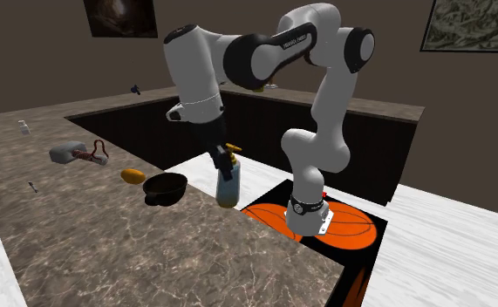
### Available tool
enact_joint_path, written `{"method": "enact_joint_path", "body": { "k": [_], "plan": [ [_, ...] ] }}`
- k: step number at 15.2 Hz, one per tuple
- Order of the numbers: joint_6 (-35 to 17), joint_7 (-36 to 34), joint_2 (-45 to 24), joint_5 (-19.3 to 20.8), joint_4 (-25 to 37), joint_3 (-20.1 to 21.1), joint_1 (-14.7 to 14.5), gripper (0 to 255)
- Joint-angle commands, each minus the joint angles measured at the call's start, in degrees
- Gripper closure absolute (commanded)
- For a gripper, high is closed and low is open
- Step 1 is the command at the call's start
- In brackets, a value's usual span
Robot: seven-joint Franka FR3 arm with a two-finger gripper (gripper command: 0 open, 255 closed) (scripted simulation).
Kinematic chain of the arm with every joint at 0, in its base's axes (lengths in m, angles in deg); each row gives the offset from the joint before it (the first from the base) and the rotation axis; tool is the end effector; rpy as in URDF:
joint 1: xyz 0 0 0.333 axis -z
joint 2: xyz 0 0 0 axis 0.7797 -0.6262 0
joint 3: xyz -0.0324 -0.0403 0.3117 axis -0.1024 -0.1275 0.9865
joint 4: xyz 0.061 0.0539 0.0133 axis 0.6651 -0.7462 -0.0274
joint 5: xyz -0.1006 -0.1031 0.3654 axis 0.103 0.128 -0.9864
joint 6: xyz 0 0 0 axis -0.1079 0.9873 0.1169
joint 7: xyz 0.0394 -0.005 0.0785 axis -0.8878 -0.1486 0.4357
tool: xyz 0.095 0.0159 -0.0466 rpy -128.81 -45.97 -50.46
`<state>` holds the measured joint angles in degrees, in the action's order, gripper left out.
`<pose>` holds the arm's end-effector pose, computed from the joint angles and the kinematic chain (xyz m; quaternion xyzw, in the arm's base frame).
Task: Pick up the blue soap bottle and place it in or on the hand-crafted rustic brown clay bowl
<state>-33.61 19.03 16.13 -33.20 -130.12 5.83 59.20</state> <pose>0.3814 -0.0870 0.5120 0.9757 -0.1841 -0.1189 0.0068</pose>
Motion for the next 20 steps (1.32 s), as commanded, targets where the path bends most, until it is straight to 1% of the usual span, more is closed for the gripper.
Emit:
{"method": "enact_joint_path", "body": {
  "k": [1,6,11,16,20],
  "plan": [
    [0.35,2.02,-1.27,1.03,1.67,-1.45,0.83,255],
    [0.24,8.73,-5.63,3.92,6.34,-6.19,3.44,255],
    [0.13,15.54,-11.34,5.64,12.55,-10.68,5.81,255],
    [0.32,22.55,-18.38,5.93,20.39,-14.86,8.16,255],
    [0.94,28.34,-25.03,4.99,28.00,-17.83,10.38,255]
  ]
}}
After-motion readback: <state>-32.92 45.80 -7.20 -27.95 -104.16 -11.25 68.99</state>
